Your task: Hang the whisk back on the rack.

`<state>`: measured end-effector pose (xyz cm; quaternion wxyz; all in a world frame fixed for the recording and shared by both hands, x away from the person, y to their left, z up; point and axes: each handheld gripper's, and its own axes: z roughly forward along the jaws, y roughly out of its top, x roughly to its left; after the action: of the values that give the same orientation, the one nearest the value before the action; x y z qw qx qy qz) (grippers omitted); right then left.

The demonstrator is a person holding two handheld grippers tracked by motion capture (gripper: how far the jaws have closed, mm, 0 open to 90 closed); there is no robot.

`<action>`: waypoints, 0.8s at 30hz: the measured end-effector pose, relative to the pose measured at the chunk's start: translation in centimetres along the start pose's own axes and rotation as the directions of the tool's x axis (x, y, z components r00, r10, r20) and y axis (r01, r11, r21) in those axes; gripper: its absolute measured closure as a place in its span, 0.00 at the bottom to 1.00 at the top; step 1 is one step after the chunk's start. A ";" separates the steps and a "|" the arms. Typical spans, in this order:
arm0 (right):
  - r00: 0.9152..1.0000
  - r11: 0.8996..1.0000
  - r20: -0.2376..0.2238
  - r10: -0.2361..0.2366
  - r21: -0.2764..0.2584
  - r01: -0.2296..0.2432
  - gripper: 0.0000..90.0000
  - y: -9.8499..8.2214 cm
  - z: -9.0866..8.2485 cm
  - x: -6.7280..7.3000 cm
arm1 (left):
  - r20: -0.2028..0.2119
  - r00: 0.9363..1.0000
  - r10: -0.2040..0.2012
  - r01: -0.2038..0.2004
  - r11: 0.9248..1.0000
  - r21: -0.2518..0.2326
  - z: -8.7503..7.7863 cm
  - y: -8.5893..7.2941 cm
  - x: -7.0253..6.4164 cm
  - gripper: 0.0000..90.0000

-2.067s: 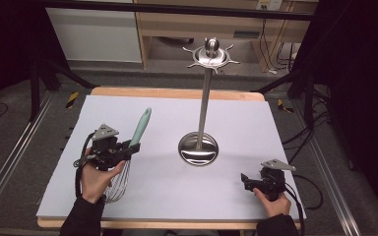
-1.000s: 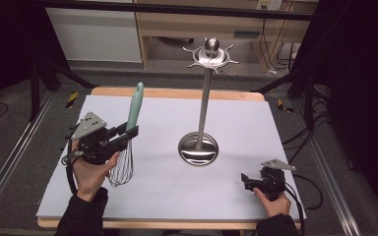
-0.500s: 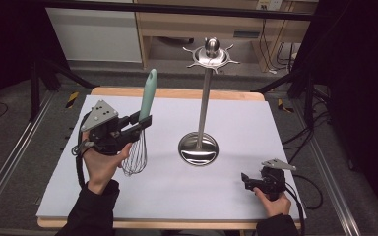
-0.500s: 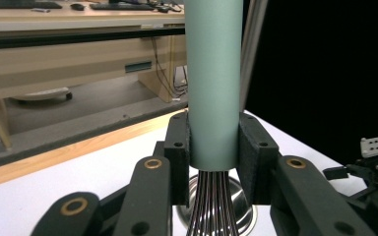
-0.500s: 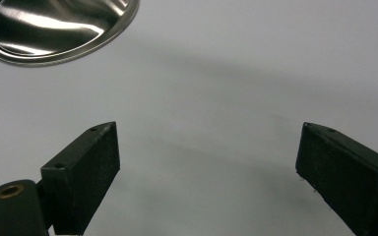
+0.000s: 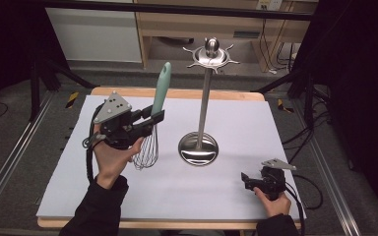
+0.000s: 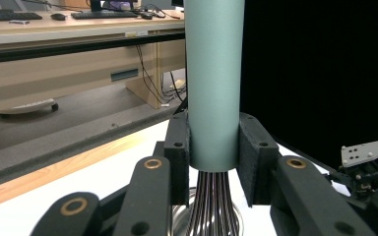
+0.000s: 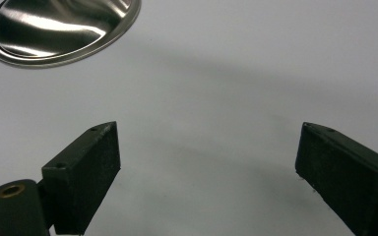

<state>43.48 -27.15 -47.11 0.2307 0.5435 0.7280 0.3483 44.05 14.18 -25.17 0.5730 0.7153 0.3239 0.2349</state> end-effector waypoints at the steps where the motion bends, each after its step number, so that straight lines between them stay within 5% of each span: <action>1: 1.000 1.000 0.000 0.004 0.003 -0.004 0.11 0.0 0.0 0.1 | -0.003 1.000 0.003 -0.003 1.000 0.002 0.1 0.1 -0.1 0.76; 24: 1.000 1.000 -0.008 0.002 -0.005 -0.002 0.11 0.0 -0.1 0.0 | 0.005 0.999 0.048 -0.048 0.997 0.060 3.0 1.3 -1.0 0.76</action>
<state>43.45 -27.16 -47.02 0.2286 0.5423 0.7276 0.3525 45.74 11.28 -24.52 0.5461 0.7400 0.3126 0.2377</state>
